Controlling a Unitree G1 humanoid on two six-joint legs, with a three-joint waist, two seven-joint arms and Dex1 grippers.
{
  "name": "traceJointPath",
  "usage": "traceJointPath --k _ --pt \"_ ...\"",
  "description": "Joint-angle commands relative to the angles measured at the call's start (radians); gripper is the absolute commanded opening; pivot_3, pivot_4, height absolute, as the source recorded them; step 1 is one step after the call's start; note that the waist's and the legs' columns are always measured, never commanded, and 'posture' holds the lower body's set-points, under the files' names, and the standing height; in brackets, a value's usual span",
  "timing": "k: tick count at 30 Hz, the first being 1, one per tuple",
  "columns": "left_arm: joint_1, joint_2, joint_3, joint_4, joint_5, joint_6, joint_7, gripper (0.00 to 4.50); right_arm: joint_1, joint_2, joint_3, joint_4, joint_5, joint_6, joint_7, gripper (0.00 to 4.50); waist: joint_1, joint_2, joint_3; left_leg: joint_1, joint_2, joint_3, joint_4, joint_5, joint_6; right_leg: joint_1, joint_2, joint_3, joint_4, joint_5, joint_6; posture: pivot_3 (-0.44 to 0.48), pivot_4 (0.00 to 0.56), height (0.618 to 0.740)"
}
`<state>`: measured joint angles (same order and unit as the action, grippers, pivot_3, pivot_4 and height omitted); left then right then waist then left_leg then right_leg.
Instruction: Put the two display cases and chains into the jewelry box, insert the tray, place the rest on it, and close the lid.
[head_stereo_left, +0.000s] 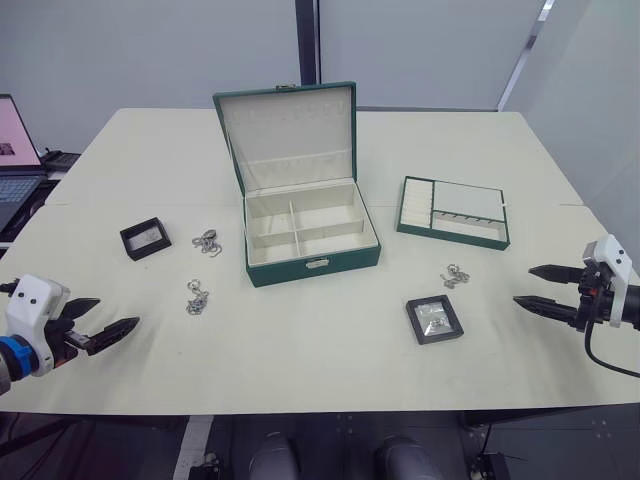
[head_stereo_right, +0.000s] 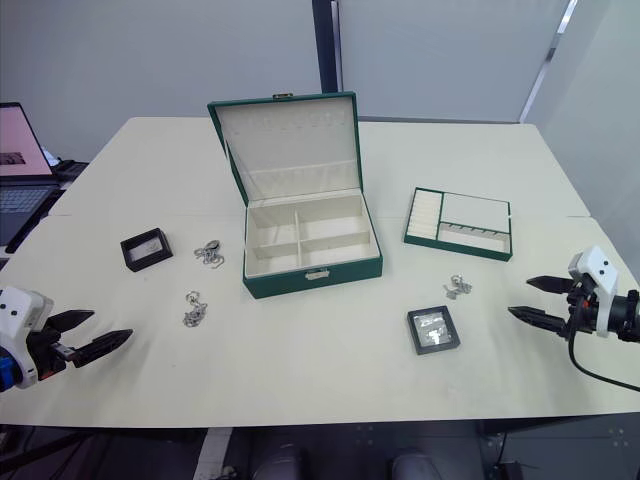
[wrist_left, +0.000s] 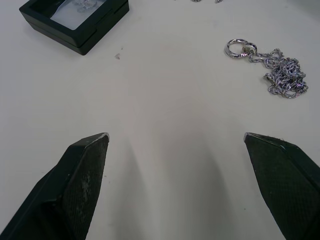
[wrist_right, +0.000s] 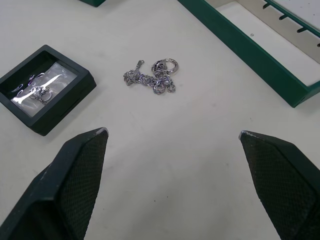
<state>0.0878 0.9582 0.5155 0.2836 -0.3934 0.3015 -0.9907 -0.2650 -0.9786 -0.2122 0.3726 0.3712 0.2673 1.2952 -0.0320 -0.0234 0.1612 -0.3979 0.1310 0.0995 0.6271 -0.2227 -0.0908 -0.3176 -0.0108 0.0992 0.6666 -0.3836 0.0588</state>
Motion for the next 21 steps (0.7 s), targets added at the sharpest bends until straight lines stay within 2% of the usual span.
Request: traceJointPath --k 1,12,16,21 --pt "0.003 0.007 0.037 -0.024 -0.009 0.001 0.008 4.5 -0.013 -0.006 -0.015 -0.012 0.005 -0.016 0.008 4.46 0.0 0.0 0.0 0.0 0.0 0.0 0.0 0.0 0.0 0.0 0.0 0.0 0.0 0.0 0.0 0.0 0.15 0.74" --pt "0.01 -0.015 0.011 -0.077 -0.027 0.043 0.0 4.5 -0.026 -0.017 -0.018 -0.015 0.01 -0.005 0.021 4.46 0.0 0.0 0.0 0.0 0.0 0.0 0.0 0.0 0.0 0.0 0.0 0.0 0.0 0.0 0.0 0.0 0.15 0.74" --pt "-0.005 0.007 0.013 -0.182 -0.066 0.085 -0.04 4.5 -0.027 -0.055 -0.027 -0.045 0.027 0.036 0.057 4.46 0.001 0.0 0.0 0.0 0.0 0.0 0.0 0.0 0.0 0.0 0.0 0.0 0.0 0.0 0.0 0.0 0.15 0.74" --pt "-0.034 0.022 -0.042 -0.383 -0.124 0.168 -0.075 4.5 -0.106 -0.07 -0.014 -0.11 0.055 0.12 0.067 4.46 0.002 0.001 0.0 0.0 0.0 0.0 0.001 0.0 0.0 0.0 0.0 0.0 0.0 0.0 0.0 0.0 0.15 0.74"
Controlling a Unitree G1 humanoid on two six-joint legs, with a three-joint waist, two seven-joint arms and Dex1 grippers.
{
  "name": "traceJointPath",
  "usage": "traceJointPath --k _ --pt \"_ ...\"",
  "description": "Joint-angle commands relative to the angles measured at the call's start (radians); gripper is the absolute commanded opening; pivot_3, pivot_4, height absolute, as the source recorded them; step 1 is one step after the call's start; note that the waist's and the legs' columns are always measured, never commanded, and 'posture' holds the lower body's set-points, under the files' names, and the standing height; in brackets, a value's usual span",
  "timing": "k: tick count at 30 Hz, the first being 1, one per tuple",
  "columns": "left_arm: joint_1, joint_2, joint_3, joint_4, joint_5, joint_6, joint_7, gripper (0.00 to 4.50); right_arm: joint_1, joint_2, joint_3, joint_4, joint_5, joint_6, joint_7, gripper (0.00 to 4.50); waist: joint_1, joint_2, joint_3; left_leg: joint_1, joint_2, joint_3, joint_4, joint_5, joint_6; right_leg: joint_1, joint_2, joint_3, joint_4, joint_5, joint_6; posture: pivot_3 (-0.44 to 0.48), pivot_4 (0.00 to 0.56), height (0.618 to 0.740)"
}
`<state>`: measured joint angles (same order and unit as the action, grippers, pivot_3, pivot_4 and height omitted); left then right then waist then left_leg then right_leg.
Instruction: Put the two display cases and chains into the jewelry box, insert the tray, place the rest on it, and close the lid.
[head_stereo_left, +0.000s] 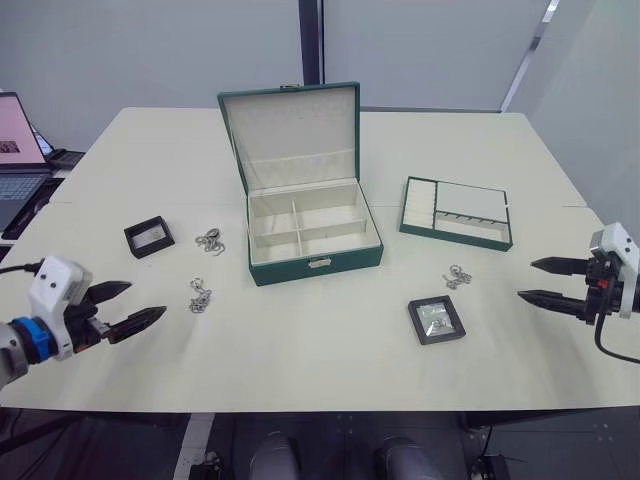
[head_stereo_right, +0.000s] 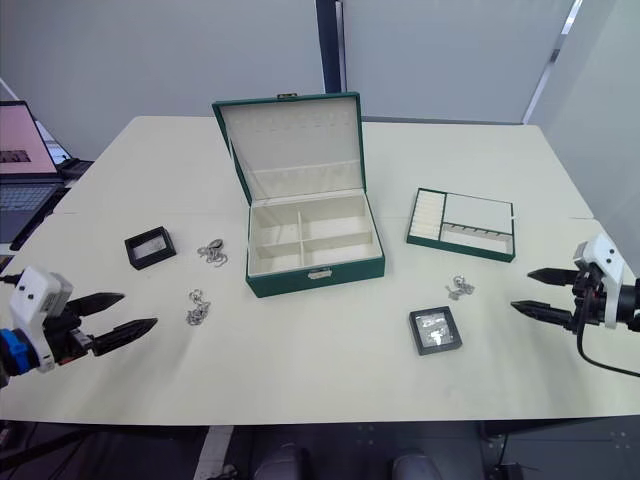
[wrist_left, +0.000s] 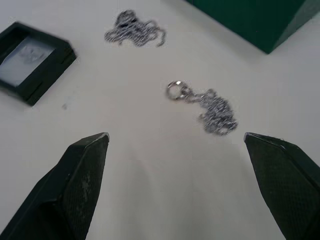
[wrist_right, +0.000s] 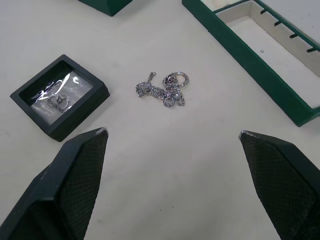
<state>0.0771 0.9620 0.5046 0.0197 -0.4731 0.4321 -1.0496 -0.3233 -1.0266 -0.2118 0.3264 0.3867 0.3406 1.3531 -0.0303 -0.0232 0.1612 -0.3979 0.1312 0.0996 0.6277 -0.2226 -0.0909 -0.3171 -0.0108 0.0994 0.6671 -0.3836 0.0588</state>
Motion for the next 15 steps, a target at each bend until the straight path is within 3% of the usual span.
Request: traceJointPath --k 1,9,15 --pt "-0.031 0.017 -0.042 -0.145 -0.05 0.051 -0.017 4.5 -0.059 -0.022 -0.009 -0.075 0.043 0.064 0.01 4.46 0.0 0.001 0.0 0.0 0.0 0.0 0.0 0.0 0.0 0.0 0.0 0.0 0.0 0.0 0.0 0.0 0.15 0.74" --pt "-0.11 -0.055 -0.158 -0.374 -0.105 0.106 0.032 4.5 -0.12 0.031 0.045 -0.297 0.102 0.162 -0.017 4.46 -0.001 0.001 0.0 -0.001 0.0 0.0 0.0 0.0 0.0 0.0 0.001 0.001 -0.001 0.0 0.0 0.0 0.15 0.74" --pt "-0.136 -0.146 -0.205 -0.43 -0.09 0.083 0.13 4.5 -0.142 0.108 0.059 -0.384 0.115 0.173 -0.107 4.46 0.001 0.001 0.0 -0.001 0.0 -0.001 0.0 0.0 0.0 0.0 0.001 0.001 -0.001 0.0 0.0 0.0 0.15 0.74"
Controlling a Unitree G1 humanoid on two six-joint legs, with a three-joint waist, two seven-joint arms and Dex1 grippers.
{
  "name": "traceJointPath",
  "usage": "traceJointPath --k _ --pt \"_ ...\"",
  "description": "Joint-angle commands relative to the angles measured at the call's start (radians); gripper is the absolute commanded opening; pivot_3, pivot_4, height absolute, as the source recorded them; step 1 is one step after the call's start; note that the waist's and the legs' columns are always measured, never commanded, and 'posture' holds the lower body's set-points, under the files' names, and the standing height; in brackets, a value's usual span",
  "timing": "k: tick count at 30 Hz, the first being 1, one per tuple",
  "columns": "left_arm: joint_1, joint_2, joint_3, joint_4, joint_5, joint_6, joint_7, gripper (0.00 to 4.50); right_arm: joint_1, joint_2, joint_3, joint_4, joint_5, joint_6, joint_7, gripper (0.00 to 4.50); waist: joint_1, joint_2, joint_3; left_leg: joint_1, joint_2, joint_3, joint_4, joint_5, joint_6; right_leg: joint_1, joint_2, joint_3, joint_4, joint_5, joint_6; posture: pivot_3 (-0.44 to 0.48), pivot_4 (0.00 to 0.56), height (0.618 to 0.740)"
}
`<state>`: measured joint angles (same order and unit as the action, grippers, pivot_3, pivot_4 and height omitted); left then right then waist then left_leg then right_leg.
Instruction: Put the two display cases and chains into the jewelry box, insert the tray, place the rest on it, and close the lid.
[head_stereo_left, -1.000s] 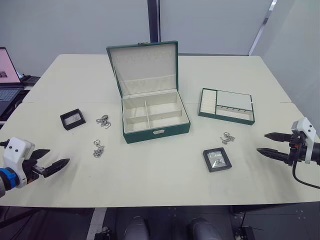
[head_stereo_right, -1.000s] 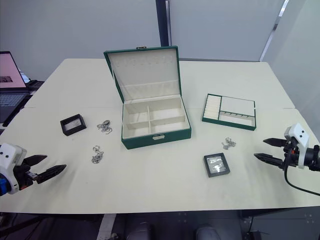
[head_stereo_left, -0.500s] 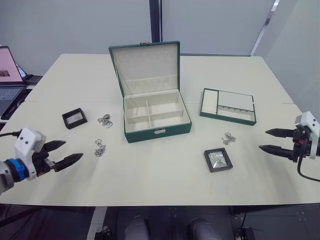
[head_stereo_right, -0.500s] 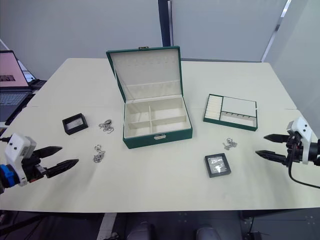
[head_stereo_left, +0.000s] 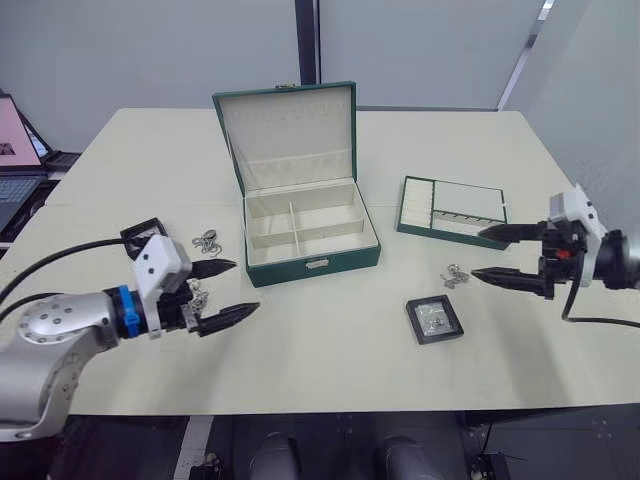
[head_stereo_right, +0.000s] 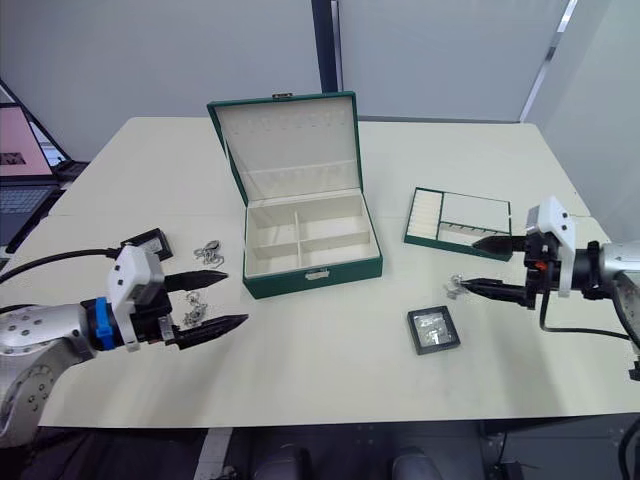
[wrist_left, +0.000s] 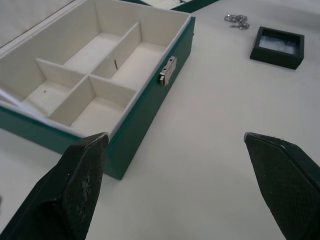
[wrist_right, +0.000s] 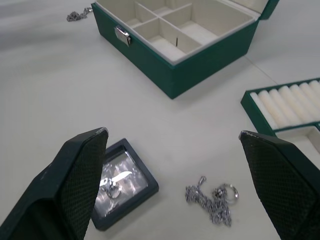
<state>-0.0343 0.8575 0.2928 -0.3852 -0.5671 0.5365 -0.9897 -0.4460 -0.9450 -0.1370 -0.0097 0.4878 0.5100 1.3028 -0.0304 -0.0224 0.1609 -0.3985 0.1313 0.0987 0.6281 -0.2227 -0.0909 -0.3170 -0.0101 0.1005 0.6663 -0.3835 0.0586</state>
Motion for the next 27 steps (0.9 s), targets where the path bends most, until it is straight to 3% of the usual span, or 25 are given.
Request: traceJointPath --k 1,6,12,15,19,27 --pt "-0.027 -0.073 0.013 -0.024 0.009 -0.023 0.114 4.5 -0.017 0.05 -0.01 -0.059 0.007 -0.002 -0.088 4.46 0.001 0.0 0.0 0.0 0.0 0.0 0.0 0.0 0.0 0.0 0.0 0.0 0.0 0.0 0.0 0.0 0.15 0.74" --pt "-0.003 -0.218 0.036 -0.066 0.018 -0.012 0.304 4.5 -0.024 0.16 0.044 -0.072 -0.039 -0.022 -0.209 4.46 0.0 0.0 0.0 0.0 0.0 -0.002 0.001 0.0 0.0 0.0 0.0 0.0 0.0 0.0 0.0 0.0 0.15 0.74" --pt "0.005 -0.39 0.112 -0.094 0.022 0.005 0.573 4.5 -0.151 0.34 0.114 0.105 -0.205 -0.126 -0.455 4.46 -0.003 -0.001 0.0 0.0 0.0 -0.002 0.001 0.0 0.0 0.0 0.001 0.0 0.002 0.001 -0.001 0.0 0.15 0.74" --pt "-0.043 -0.436 0.146 -0.063 0.026 0.008 0.68 4.5 -0.204 0.413 0.129 0.199 -0.253 -0.163 -0.54 3.9 -0.001 -0.001 0.0 0.0 0.001 -0.003 0.001 0.0 0.0 0.0 0.002 0.0 0.002 0.001 -0.001 0.0 0.15 0.74" --pt "-0.069 -0.449 0.171 0.0 0.074 -0.02 0.751 3.55 -0.249 0.467 0.166 0.304 -0.316 -0.219 -0.586 2.47 0.0 -0.001 -0.001 0.0 0.001 -0.002 0.002 0.0 0.0 0.0 0.001 0.0 0.002 0.001 -0.001 0.0 0.15 0.74" --pt "-0.146 -0.424 0.064 0.238 0.18 -0.08 0.706 1.04 -0.377 0.58 0.218 0.566 -0.415 -0.299 -0.668 0.47 -0.003 -0.001 -0.001 0.001 0.001 -0.001 0.002 0.001 -0.001 -0.002 0.002 0.0 0.006 0.001 -0.001 0.0 0.15 0.74"
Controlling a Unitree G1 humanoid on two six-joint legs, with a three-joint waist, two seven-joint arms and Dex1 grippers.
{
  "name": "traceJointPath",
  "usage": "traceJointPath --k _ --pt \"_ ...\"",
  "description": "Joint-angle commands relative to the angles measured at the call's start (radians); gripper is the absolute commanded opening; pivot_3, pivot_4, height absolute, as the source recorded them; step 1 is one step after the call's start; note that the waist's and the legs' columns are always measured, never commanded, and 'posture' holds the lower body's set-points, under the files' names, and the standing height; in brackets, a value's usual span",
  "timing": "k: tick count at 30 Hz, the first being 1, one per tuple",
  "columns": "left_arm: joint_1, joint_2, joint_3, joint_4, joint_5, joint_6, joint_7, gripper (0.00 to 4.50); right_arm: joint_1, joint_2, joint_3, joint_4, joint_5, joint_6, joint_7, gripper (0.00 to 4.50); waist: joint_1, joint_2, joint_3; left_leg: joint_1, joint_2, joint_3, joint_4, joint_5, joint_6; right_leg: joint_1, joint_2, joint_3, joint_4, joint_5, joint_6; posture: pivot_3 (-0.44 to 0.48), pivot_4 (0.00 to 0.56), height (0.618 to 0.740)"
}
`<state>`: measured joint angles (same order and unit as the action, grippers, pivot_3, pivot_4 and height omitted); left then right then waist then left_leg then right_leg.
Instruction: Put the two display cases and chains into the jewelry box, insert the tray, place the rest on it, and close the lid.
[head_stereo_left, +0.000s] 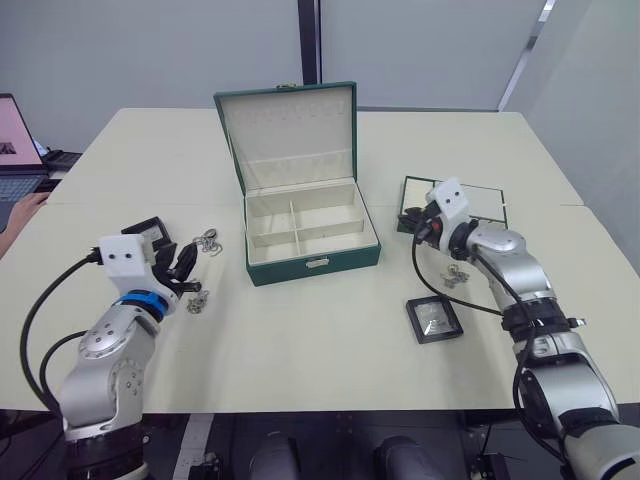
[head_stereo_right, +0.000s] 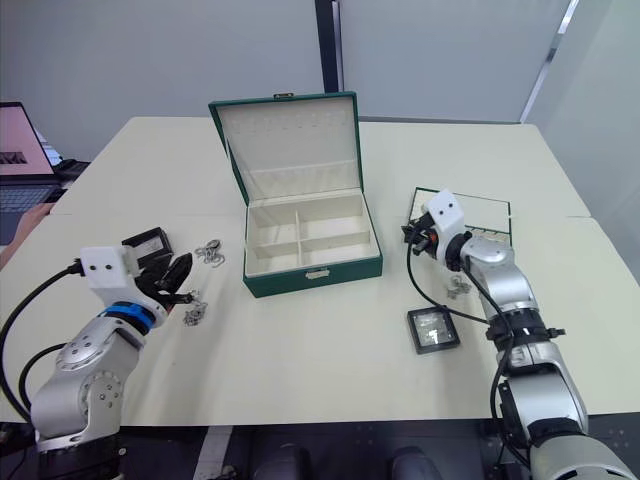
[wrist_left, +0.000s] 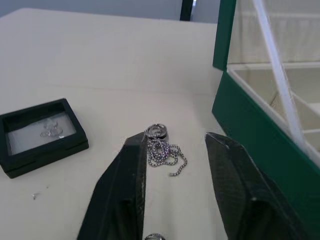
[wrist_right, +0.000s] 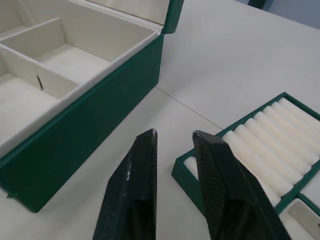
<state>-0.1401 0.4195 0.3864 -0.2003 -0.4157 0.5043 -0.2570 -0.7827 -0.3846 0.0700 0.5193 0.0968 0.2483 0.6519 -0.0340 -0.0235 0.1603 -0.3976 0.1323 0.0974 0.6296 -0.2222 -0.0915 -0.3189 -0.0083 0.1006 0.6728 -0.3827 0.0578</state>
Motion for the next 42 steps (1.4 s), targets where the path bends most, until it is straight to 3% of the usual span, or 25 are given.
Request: traceJointPath --k 1,3,9,21,32,42 --pt "-0.062 0.015 -0.044 0.091 0.034 -0.053 -0.04 0.69 -0.045 0.033 0.02 0.049 -0.032 -0.044 -0.017 0.21 0.001 0.0 0.0 0.0 0.0 0.0 0.0 0.0 0.0 0.0 0.0 0.0 0.0 0.0 0.0 0.0 0.15 0.74" --pt "-0.099 0.02 -0.069 0.148 0.044 -0.058 -0.063 0.02 -0.046 0.057 0.028 0.047 -0.036 -0.041 -0.017 0.0 0.001 0.0 0.0 0.0 0.0 0.0 0.0 0.0 0.0 0.0 0.0 0.0 0.001 0.0 0.0 0.0 0.15 0.74" --pt "-0.189 0.028 -0.132 0.246 0.059 -0.058 -0.13 0.02 -0.016 0.094 0.044 -0.001 -0.038 -0.007 -0.007 0.0 0.001 0.0 0.0 0.0 0.0 0.0 0.0 0.0 -0.001 -0.001 0.0 0.0 0.002 0.0 0.0 0.0 0.15 0.74" --pt "-0.227 0.015 -0.219 0.234 0.05 -0.011 -0.214 0.02 0.094 0.076 0.062 -0.231 0.025 0.132 0.125 0.0 0.002 0.0 0.0 -0.001 0.0 0.0 0.0 0.0 -0.001 -0.002 0.0 0.0 0.002 0.0 0.0 0.0 0.15 0.74" --pt "-0.265 -0.002 -0.246 0.257 0.062 -0.007 -0.241 0.02 0.179 0.051 0.078 -0.403 0.05 0.24 0.171 0.0 0.006 0.0 0.0 -0.001 0.0 0.0 0.0 0.0 -0.001 -0.001 0.0 0.0 0.001 0.0 0.0 0.0 0.15 0.74" --pt "-0.283 -0.005 -0.262 0.271 0.084 -0.006 -0.272 0.02 0.211 0.043 0.069 -0.451 0.044 0.284 0.161 0.0 0.007 0.0 0.0 -0.001 0.0 0.0 0.0 0.0 -0.001 -0.001 0.0 0.0 0.001 0.0 0.0 0.0 0.15 0.74"
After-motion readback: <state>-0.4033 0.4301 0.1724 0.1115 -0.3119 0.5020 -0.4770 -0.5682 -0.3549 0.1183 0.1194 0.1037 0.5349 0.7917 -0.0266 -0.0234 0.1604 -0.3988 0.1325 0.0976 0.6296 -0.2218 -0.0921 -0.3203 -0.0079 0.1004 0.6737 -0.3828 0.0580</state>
